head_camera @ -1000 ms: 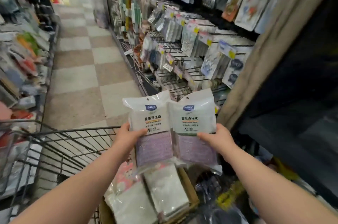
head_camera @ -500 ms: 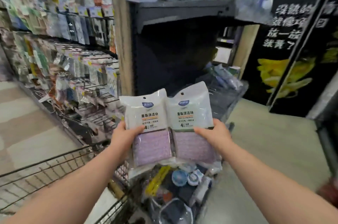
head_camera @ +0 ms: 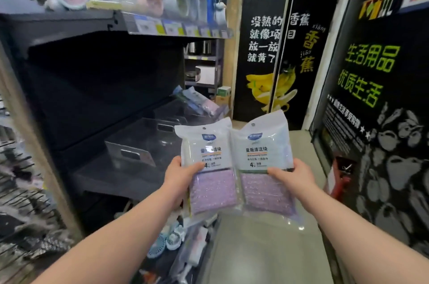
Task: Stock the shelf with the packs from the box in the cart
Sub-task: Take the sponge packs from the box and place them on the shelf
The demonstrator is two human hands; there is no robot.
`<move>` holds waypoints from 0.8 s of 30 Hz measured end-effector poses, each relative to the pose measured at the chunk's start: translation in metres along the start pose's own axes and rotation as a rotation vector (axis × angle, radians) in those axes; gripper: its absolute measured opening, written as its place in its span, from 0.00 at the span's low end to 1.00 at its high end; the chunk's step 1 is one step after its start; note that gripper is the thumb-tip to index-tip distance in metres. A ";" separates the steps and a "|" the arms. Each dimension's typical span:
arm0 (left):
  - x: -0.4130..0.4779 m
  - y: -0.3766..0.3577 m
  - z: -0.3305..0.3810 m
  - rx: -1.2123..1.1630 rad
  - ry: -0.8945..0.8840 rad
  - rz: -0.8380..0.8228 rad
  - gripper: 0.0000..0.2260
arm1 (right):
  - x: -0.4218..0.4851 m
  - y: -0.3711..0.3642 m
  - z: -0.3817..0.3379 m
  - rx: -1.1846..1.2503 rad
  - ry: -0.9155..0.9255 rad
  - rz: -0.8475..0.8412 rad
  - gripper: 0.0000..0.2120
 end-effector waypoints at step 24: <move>0.358 -0.114 0.039 -0.030 -0.068 -0.060 0.17 | 0.332 0.103 -0.021 0.034 0.066 0.029 0.19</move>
Point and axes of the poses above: each hand's wrist, its own x-axis towards the middle knuckle, its own y-axis out of the back of the hand, z = x × y, the point moved 6 cm from there along x, towards the middle knuckle, and after that the axes turned 14 degrees about -z, right-handed, at the moved point
